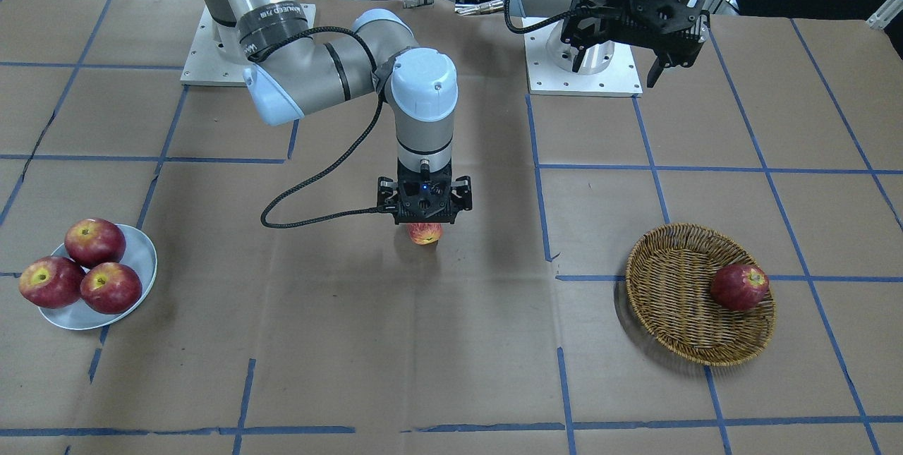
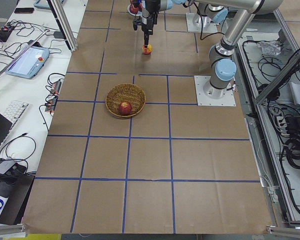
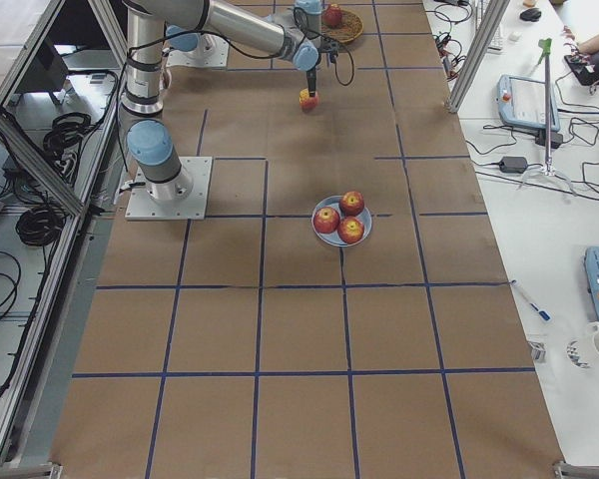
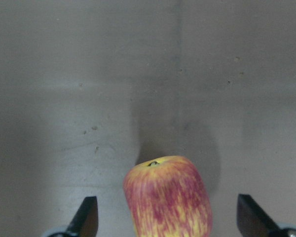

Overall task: Transfer apple from basket to plate
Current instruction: 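Close the right gripper on the yellow-red apple, then lift the apple with the right gripper and carry it to the white plate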

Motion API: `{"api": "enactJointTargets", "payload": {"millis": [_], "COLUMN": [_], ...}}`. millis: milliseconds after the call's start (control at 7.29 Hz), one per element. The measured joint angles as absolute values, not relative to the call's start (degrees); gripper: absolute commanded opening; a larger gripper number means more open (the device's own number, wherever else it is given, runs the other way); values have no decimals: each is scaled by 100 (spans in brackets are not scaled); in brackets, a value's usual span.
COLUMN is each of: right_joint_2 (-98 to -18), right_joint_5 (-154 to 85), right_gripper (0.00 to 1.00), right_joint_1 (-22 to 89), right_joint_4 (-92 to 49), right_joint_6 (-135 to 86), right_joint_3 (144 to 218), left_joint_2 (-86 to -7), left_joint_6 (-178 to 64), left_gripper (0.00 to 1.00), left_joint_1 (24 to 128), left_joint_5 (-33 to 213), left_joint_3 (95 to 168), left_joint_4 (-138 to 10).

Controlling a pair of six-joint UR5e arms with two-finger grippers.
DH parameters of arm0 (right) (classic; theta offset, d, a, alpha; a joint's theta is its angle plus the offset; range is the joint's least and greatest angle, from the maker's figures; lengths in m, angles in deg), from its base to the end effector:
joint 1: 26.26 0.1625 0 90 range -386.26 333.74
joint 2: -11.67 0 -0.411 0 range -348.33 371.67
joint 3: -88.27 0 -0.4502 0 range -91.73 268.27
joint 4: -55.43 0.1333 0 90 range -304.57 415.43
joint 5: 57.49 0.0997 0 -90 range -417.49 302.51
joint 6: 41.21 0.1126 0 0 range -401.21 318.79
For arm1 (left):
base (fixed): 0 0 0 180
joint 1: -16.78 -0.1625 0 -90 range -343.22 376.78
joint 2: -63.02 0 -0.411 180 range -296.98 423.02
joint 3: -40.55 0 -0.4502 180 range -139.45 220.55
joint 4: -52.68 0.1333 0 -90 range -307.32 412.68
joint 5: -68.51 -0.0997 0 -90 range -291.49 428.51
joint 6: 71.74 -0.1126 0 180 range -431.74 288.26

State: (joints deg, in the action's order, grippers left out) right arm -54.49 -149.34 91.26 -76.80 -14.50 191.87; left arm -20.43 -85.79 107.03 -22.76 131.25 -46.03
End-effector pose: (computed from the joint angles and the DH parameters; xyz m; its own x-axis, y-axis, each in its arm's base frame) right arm 0.4072 -0.5009 0.1609 -0.9999 -0.0132 -0.0088 -0.0123 0.9960 -0.0891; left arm -0.1330 -0.4944 0.4993 -0.9688 0.2478 -0.0094 0.2469 0.9675 0.0538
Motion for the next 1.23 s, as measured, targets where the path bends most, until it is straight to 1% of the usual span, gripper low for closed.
{"api": "enactJointTargets", "payload": {"millis": [274,548,685,823,1097,1234], "right_joint_2": [-5065,-4951,-4963,-4982,-5012,-5029], "right_joint_5": [-15011,-14991,-14985,-14979,-14961,-14950], "right_gripper": [100,98,81,72,51,47], "right_joint_1": [9135,9142,9141,9138,9135,9132], "right_joint_4": [-8142,-8224,-8214,-8197,-8179,-8173], "right_joint_6": [-1452,-1448,-1449,-1443,-1415,-1399], "right_joint_3": [19297,19313,19317,19318,19313,19310], "left_joint_2": [-2017,-2013,-2013,-2013,-2012,-2012], "left_joint_6": [-8575,-8572,-8572,-8572,-8568,-8569], "left_gripper": [99,99,99,99,99,99], "left_joint_1": [10704,10704,10704,10704,10704,10704], "left_joint_5": [-2279,-2280,-2281,-2279,-2278,-2280], "left_joint_3": [13201,13211,13212,13212,13213,13213], "left_joint_4": [-4572,-4568,-4568,-4567,-4565,-4559]}}
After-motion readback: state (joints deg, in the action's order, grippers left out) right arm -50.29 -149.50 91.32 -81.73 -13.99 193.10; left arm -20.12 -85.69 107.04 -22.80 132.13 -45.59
